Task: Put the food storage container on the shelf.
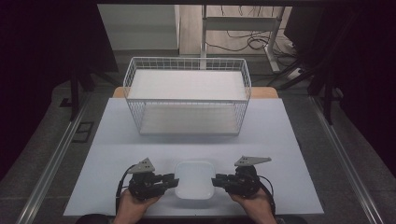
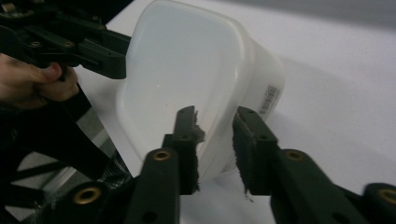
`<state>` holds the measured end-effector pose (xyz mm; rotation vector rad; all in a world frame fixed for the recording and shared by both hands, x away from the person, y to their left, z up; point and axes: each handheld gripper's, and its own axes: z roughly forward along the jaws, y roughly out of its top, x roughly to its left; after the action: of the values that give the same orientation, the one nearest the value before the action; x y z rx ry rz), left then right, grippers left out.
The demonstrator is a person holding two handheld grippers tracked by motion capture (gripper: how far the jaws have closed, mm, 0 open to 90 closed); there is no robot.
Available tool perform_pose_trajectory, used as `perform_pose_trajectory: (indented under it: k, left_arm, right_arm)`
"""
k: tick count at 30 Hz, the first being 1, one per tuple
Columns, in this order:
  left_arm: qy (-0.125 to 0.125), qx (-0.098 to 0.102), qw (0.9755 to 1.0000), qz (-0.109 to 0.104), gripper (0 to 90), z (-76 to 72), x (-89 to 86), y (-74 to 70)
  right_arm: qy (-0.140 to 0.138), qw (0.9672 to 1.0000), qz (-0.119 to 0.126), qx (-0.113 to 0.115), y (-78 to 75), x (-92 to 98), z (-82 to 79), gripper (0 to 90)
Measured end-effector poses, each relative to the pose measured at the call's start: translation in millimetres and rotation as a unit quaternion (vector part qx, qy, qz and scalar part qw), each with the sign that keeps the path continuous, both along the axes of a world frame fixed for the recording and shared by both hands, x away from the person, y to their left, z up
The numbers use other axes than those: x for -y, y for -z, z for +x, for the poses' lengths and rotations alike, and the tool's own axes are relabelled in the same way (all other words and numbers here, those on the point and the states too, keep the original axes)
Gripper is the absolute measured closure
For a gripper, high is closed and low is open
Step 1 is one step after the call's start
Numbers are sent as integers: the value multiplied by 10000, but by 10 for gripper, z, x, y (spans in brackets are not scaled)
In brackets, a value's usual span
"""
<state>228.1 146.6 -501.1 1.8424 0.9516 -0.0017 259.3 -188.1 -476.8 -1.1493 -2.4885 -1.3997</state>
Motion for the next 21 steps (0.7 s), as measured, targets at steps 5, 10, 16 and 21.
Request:
perform_pose_trajectory:
  k: [5,10,16,21]
  left_arm:
    - [-185,-1,9998,-3,795,10,-17,17]
    - [-298,79,9995,41,795,45,-6,8]
    - [-363,204,9991,57,795,109,-2,-49]
    - [-442,289,9986,38,795,189,-44,-107]
  right_arm:
    - [89,9997,-100,208,-15,-44,-24,799]
    - [168,9990,-84,394,-20,-68,6,800]
    - [165,9979,-69,617,-80,-76,73,799]
    - [132,9971,-55,741,-126,-118,168,799]
